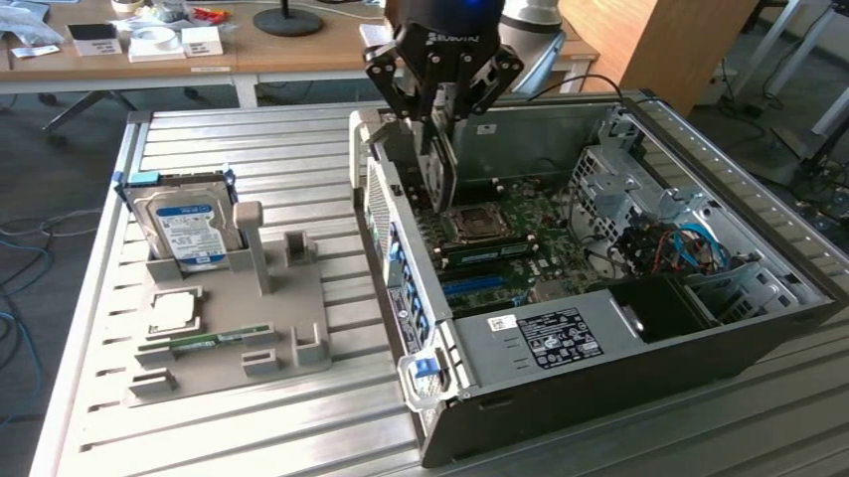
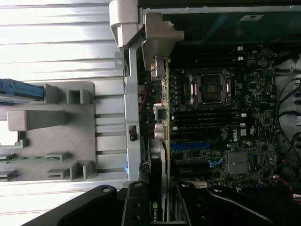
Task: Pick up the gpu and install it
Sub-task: 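Pick up the gpu and move the gpu toward the slot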
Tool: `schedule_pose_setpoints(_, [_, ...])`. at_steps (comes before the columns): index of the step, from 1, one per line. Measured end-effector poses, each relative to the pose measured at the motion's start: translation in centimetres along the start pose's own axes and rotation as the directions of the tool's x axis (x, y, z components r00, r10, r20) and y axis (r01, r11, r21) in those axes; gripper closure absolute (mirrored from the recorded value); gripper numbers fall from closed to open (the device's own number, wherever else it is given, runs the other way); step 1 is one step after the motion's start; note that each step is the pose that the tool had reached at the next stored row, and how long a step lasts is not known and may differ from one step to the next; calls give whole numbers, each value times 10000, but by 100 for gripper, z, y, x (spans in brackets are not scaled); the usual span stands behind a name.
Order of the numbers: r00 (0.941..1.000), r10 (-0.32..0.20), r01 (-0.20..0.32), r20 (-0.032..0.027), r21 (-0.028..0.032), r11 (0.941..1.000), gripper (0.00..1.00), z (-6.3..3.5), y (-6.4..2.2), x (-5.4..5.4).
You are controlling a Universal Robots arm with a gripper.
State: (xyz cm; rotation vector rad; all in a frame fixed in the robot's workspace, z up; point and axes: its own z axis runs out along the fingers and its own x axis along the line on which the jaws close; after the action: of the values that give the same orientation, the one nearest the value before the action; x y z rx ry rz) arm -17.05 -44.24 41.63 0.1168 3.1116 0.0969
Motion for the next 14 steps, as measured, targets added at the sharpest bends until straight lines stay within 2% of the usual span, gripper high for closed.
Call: schedule_pose_setpoints(14, [10000,1,-1,0,0,10000,73,9,25,-330])
